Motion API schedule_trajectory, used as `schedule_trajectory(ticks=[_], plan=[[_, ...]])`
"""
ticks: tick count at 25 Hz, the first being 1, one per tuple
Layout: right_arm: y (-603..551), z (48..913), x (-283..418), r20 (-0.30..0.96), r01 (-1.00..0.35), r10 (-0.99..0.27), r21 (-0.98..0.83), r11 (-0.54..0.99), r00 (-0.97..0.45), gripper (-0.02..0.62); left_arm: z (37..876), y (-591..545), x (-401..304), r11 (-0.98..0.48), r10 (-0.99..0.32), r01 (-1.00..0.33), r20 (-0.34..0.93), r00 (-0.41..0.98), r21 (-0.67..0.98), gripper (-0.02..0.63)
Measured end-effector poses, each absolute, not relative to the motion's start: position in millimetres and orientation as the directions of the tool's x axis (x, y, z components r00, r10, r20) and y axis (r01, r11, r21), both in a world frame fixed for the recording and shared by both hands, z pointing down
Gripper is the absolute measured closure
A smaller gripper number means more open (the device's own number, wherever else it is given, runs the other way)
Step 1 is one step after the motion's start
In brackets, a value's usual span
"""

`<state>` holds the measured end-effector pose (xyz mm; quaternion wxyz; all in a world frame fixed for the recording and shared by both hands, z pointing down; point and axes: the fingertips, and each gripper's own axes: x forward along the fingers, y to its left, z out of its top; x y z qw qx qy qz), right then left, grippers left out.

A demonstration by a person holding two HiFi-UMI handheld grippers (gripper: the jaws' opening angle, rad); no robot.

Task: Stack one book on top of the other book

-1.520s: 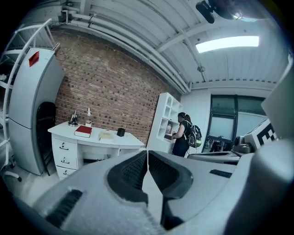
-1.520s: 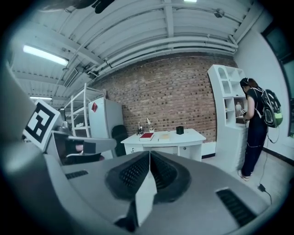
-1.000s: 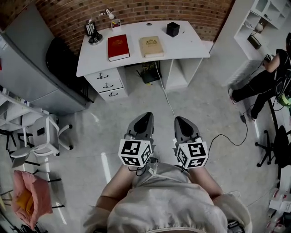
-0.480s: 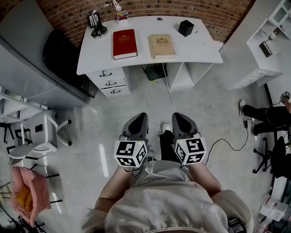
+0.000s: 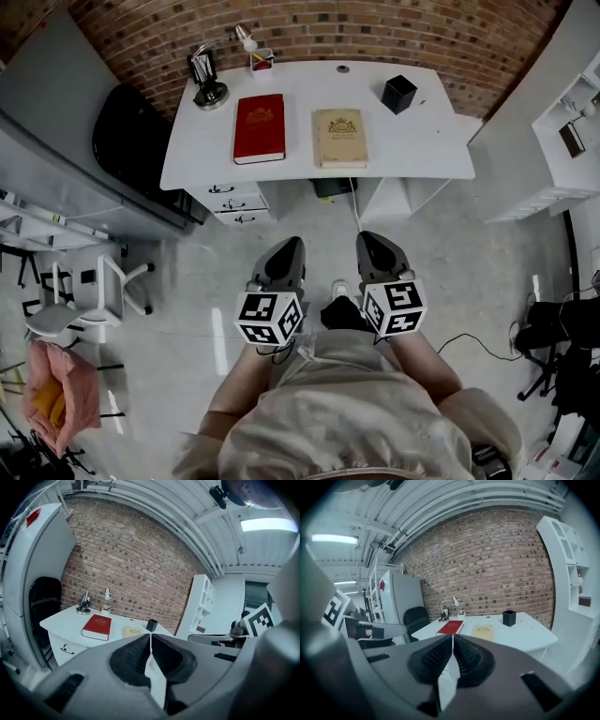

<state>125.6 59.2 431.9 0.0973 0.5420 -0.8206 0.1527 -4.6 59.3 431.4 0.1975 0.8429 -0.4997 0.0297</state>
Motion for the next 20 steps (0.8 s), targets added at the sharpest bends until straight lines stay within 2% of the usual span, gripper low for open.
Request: schedule_trajectory(ticks=[7,20], plan=[[-29.0,433.2,169.2,0.330,-0.896,-0.833,-0.156,0.417,-0.445,0.566,441.0,-21.6,43.8,-0.370,-0.830,-0.846,0.273,0.487,0.385,0.584],[-113.4,473.5,206.7,0.411,-0.905,-0.806,-0.218,0.366,-0.425,0.566,480.5,-103.3,71.8,-0.353,-0.792,-0.867,0.381,0.477,0.351,0.584]])
